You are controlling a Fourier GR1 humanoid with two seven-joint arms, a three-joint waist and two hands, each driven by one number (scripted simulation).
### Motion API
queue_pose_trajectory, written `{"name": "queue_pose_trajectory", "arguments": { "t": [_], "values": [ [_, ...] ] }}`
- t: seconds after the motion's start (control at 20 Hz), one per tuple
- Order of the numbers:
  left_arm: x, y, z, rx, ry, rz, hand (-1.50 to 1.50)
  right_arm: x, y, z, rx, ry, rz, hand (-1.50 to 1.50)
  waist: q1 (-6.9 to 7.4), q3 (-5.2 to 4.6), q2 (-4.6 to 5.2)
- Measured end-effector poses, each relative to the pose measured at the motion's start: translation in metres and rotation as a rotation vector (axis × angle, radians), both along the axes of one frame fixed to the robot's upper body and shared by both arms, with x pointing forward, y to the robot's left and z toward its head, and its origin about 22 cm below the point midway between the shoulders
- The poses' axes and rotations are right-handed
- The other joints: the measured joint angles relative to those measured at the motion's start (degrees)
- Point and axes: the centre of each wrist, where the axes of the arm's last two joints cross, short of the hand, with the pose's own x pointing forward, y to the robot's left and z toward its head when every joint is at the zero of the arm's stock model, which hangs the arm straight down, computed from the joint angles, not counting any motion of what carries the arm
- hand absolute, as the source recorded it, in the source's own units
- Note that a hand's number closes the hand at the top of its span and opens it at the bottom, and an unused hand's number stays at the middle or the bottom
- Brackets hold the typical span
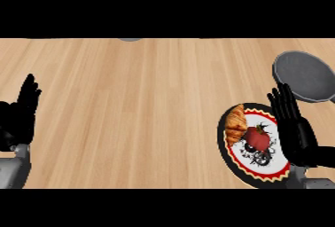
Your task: Pick the bell pepper from the plate and place it in the pan
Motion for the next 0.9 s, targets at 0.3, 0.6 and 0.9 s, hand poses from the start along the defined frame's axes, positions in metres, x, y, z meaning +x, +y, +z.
{"name": "queue_pose_trajectory", "arguments": {
  "t": [0.3, 0.6, 0.9],
  "values": [
    [0.0, -0.055, -0.015, -0.19, 0.06, -0.215, 0.0, 0.012, -0.01, 0.052, -0.169, -0.446, 0.087, 1.5, -0.78, -0.25, -0.62],
    [-0.01, -0.096, -0.03, -0.376, 0.13, -0.378, 0.0, 0.008, -0.042, 0.067, -0.407, -0.844, -0.181, -1.5, -1.79, -0.25, -0.51],
    [-0.021, -0.111, -0.031, -0.448, 0.158, -0.462, 0.0, -0.031, -0.056, 0.023, -0.574, -0.942, -0.186, -1.5, -0.53, -0.22, -0.27]
  ]
}}
